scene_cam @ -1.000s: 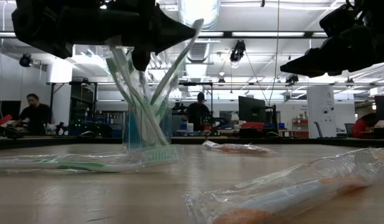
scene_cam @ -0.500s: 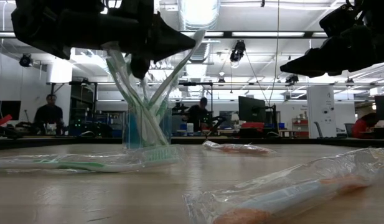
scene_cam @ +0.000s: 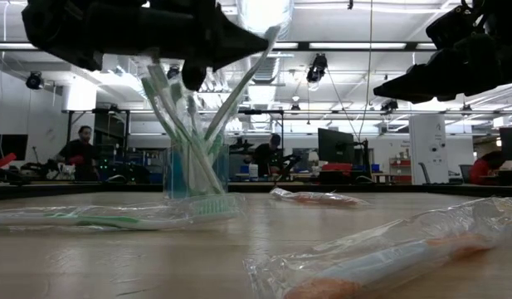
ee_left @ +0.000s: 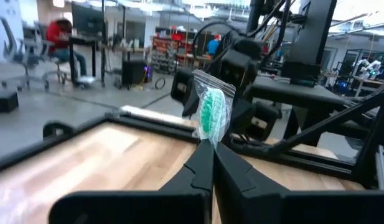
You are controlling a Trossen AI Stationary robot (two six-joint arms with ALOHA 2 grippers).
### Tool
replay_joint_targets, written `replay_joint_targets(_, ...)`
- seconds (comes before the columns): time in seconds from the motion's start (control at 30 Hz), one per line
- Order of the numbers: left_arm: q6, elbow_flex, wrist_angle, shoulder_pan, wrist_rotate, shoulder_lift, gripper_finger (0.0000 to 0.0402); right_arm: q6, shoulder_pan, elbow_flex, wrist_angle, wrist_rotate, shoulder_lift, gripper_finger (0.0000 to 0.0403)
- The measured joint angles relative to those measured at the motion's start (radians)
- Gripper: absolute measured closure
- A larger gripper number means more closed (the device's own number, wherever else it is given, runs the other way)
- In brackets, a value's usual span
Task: Pick & Place toothbrushing station
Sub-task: Put the green toothbrush into the transparent organizer
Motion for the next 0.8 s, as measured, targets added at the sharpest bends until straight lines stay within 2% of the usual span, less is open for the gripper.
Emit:
replay_joint_targets(0.3, 0.142, 0.117, -0.007, -0.019, 0.003, -0.018, 0.0395, 0.0, 0.0, 0.0, 0.0, 0.0, 0.0, 0.0158)
replay_joint_targets(0.4, 0.171, 0.165, -0.057, -0.037, -0.032, -0.038, 0.0398, 0.0, 0.0, 0.0, 0.0, 0.0, 0.0, 0.0158)
replay_joint_targets(0.47, 0.188, 0.202, -0.158, -0.054, -0.084, -0.063, 0.0398, 0.0, 0.0, 0.0, 0.0, 0.0, 0.0, 0.0158)
replay_joint_targets(0.57, 0.193, 0.277, -0.408, -0.086, -0.152, -0.109, 0.0393, 0.0, 0.0, 0.0, 0.0, 0.0, 0.0, 0.0158)
replay_joint_targets(0.67, 0.162, 0.364, -0.649, -0.129, -0.161, -0.152, 0.0392, 0.0, 0.0, 0.0, 0.0, 0.0, 0.0, 0.0158)
replay_joint_targets(0.8, 0.042, 0.453, -0.837, -0.189, -0.161, -0.19, 0.0398, 0.0, 0.0, 0.0, 0.0, 0.0, 0.0, 0.0158)
